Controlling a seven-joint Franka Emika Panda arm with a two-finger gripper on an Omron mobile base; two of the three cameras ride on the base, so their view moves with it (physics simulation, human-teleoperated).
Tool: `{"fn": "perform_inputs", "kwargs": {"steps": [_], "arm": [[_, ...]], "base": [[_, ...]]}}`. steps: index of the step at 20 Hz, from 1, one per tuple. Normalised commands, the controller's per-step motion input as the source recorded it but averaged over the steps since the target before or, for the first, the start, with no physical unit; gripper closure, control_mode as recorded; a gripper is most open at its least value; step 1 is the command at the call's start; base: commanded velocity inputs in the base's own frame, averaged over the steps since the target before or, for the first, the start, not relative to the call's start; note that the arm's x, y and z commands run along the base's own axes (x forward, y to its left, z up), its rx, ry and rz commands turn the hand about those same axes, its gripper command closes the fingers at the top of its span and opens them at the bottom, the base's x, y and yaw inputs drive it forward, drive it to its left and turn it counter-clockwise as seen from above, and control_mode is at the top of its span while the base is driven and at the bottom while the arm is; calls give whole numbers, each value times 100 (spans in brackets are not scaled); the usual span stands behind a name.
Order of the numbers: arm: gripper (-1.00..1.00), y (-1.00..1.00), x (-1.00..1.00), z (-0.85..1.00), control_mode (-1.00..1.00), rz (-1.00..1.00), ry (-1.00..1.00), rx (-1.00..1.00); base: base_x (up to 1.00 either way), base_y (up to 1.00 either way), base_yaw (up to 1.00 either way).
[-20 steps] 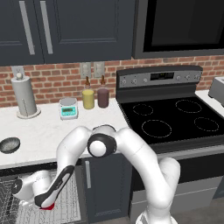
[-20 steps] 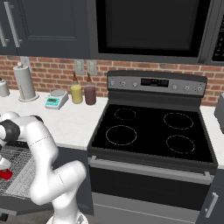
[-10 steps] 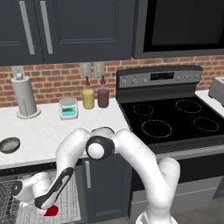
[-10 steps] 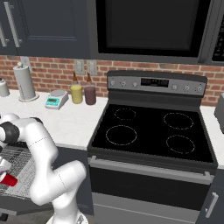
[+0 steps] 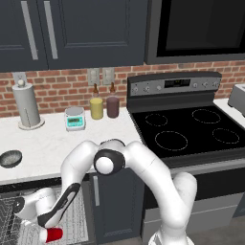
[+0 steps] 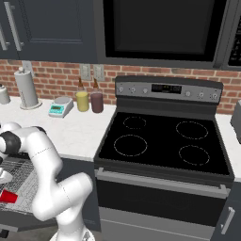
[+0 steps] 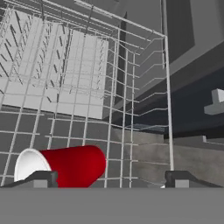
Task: Pick up the cup and bowl from the counter, place them in the dishwasher, and close the dishwasher door.
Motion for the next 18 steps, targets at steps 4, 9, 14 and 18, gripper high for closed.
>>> {"fn": "perform_inputs", "kwargs": {"steps": [4, 9, 14, 18], "arm": [[-100, -2, -7, 27, -100, 0, 1, 0], [-100, 0, -18, 77, -100, 1, -5, 14], [-100, 0, -22, 88, -100, 4, -12, 21], [-100, 0, -15, 93, -100, 11, -3, 16]], "base": [[0, 0, 0], [0, 0, 0], [0, 0, 0], [0, 0, 0]]}}
